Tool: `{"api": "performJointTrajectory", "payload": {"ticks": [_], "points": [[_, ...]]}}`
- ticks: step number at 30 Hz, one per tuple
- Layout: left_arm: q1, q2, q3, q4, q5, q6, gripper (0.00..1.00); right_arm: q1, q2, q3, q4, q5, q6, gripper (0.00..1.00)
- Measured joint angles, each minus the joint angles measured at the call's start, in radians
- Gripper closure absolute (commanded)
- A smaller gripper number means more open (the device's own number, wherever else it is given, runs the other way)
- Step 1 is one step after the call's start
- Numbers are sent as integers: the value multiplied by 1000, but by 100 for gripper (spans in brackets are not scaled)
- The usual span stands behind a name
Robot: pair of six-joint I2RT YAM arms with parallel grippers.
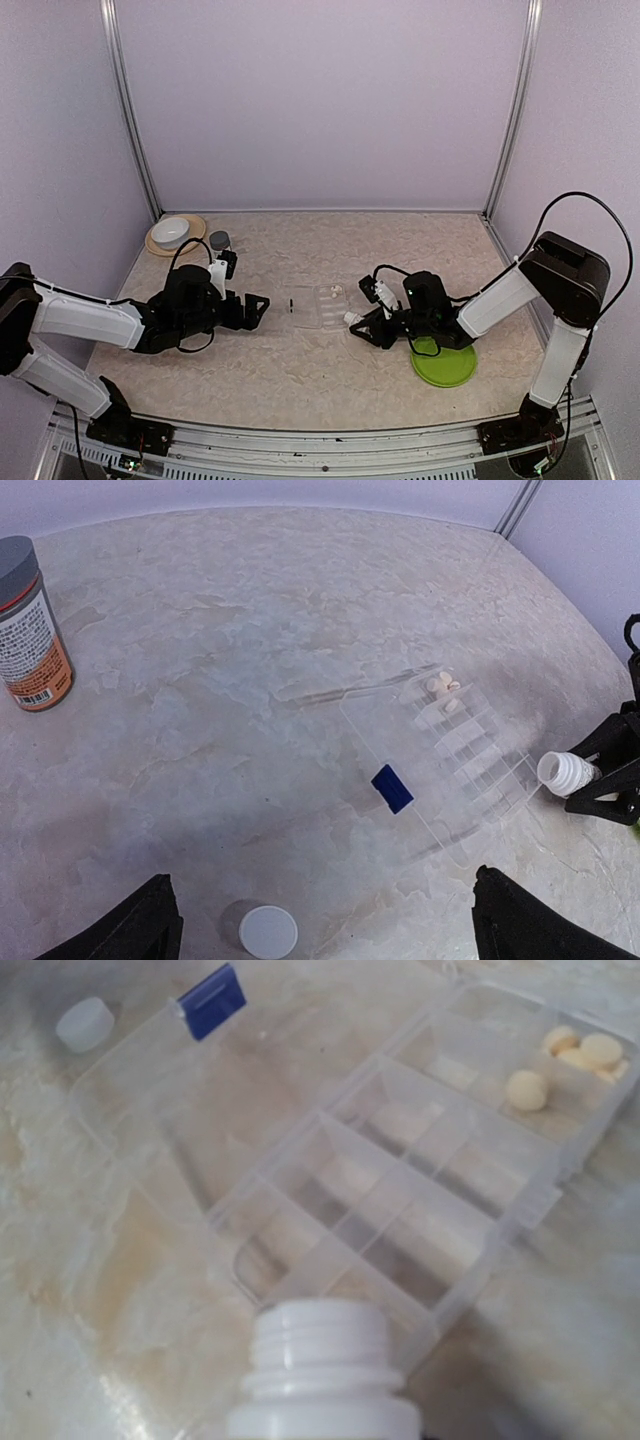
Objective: Sort the pills into containers
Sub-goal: Pour the pill into the pill bottle.
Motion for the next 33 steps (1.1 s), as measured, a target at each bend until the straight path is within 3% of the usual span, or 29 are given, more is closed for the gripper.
{"api": "performJointTrajectory", "payload": {"ticks": [33], "points": [[0,5,0,6,3,0,1,0,-16,52,-132,5,-8,100]]}}
